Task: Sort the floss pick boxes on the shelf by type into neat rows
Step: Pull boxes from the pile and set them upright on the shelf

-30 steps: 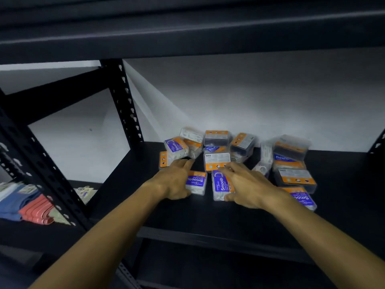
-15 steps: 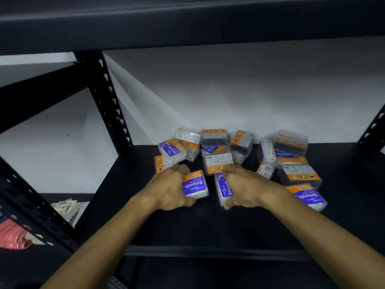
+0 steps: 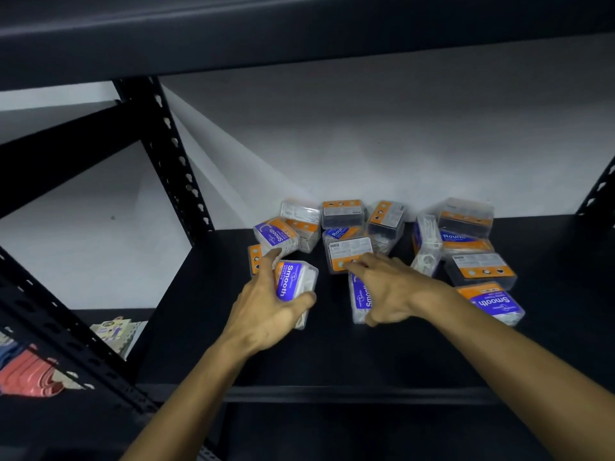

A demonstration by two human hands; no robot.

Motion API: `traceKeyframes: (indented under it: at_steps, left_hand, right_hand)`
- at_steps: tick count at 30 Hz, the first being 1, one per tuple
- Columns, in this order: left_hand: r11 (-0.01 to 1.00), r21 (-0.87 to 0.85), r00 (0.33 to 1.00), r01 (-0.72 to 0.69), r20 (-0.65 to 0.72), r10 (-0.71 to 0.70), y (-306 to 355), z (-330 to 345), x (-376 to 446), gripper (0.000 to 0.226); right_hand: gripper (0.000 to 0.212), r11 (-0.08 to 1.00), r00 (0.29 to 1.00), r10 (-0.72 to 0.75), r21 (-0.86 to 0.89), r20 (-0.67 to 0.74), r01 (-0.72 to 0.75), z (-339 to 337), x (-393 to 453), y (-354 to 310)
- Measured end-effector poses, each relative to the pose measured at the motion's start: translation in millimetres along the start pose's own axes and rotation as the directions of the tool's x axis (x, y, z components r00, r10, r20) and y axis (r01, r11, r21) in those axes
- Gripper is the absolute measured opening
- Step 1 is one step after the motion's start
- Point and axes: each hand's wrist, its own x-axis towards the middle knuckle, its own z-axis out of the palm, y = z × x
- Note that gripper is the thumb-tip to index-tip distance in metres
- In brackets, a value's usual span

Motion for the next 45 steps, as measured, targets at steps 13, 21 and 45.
traceKeyframes:
  at_steps: [13,21,45]
  left_hand:
    - [0.965,-0.263,0.97,-0.002,-0.235,-0.062,26,11,-1,0.058]
    - [0.906,-0.421,0.974,-0.047,-0.22,-0.051,72,45,-3,0.031]
    - [0.92,-0.375,0.982,-0.111,0.1,0.159,122,205,-58,0.037]
  right_hand:
    - [0.093,0.921,0.91,0.097,0.383,-0.403,0.072,-2,-38,18]
    - [0.064,0.75,0.752,0.398,0.659,-0.525,0.063,6,-80,65]
    - [0.057,0.681,0.714,0.585,0.712,-0.384,-0.175,76,-173,191]
